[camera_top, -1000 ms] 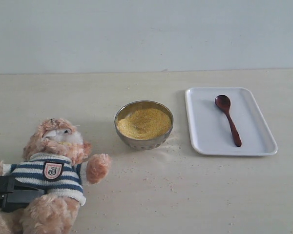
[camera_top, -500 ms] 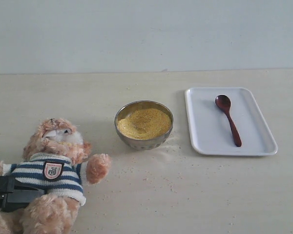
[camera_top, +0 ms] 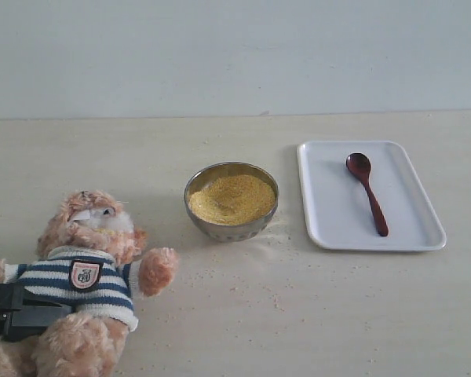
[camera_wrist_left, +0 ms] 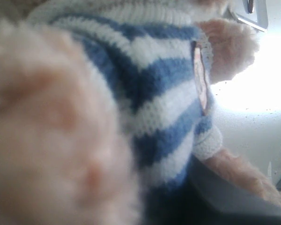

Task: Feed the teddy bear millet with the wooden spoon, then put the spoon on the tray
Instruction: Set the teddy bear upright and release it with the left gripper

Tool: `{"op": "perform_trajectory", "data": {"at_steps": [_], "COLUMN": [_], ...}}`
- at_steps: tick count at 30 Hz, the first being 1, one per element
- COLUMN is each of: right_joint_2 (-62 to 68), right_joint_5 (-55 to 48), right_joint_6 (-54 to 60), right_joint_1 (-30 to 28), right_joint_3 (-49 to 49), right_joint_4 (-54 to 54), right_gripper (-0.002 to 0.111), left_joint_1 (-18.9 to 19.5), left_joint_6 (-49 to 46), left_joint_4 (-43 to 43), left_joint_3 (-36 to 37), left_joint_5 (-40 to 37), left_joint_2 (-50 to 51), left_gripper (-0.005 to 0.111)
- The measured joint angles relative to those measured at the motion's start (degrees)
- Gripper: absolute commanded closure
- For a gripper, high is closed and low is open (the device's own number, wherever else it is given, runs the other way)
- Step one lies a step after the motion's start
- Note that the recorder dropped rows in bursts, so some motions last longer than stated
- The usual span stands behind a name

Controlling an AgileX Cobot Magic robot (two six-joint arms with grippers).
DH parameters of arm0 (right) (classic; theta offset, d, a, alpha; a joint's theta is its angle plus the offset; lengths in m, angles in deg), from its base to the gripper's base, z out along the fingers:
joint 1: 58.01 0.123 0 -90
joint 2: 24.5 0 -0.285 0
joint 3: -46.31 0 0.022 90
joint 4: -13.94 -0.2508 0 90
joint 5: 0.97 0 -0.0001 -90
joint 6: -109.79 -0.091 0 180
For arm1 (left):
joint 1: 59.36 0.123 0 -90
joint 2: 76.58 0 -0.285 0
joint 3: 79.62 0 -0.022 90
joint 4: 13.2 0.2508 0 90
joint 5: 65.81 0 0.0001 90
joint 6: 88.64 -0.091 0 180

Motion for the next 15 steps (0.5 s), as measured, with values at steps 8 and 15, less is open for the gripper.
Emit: {"op": "perform_trajectory", "data": {"at_steps": [8,15], "right_joint_2": [0.0,0.0], "right_joint_5": [0.0,0.0], "right_joint_6": [0.0,0.0], "right_joint_1": [0.0,0.0], "right_joint_3": [0.0,0.0], "right_joint_4": [0.0,0.0], "right_gripper": [0.108,0.108], "left_joint_1": [0.0,0.0], "left_joint_6": [0.0,0.2], "left_joint_4": [0.0,-0.7], "left_joint_3": [0.0,-3.8], "left_joint_5": [0.0,0.5], "left_joint_2": [0.0,0.1], "left_gripper": [0.100,0.100]}}
